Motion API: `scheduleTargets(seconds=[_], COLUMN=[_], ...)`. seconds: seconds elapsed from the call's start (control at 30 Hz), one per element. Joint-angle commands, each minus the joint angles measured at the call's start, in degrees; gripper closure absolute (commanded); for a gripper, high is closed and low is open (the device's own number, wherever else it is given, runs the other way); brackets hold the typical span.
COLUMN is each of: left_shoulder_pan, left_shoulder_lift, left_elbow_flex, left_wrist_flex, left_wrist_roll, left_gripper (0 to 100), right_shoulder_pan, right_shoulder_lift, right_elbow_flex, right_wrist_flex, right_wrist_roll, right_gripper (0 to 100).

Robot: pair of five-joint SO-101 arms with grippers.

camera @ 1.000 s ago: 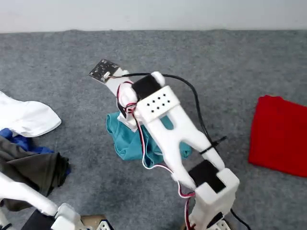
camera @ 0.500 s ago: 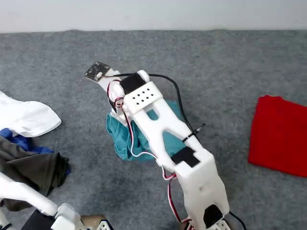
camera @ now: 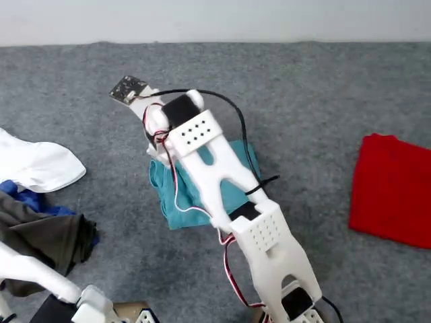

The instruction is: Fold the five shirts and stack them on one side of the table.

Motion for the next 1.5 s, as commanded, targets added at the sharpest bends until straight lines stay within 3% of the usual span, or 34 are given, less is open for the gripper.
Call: scheduleTargets(seconds=[0.0, 0.27, 0.43, 0.9, 1.17, 1.33, 1.47], left_shoulder_pan=[0.26, 0.26, 0.26, 0.26, 0.26, 0.26, 0.26], left_shoulder_lift=[-0.53, -0.53, -0.53, -0.26, -0.62, -0.62, -0.62], left_elbow_flex=[-1.80, -1.80, -1.80, -1.80, 2.24, 2.33, 2.33], left_wrist_flex=[-0.18, -0.18, -0.18, -0.18, -2.73, -2.90, -2.81], left_wrist_roll=[-0.18, -0.09, -0.09, -0.09, -0.09, -0.09, -0.09], left_gripper=[98, 98, 98, 98, 98, 98, 98], right_shoulder_pan=[4.35, 10.15, 10.51, -13.76, -7.69, -0.92, -0.22], right_shoulder_lift=[-3.74, -11.56, -9.01, -14.29, -25.98, -24.92, -19.91], right_elbow_flex=[1.49, 23.38, 27.78, 32.35, 34.02, 34.11, 34.20], right_wrist_flex=[2.51, 2.42, 2.33, 2.51, 2.42, 2.24, 1.89], right_wrist_roll=[-0.18, -0.09, -0.09, -0.18, -0.09, -0.09, -0.09], right_gripper=[99.4, 98.9, 98.9, 98.9, 98.9, 98.8, 98.9])
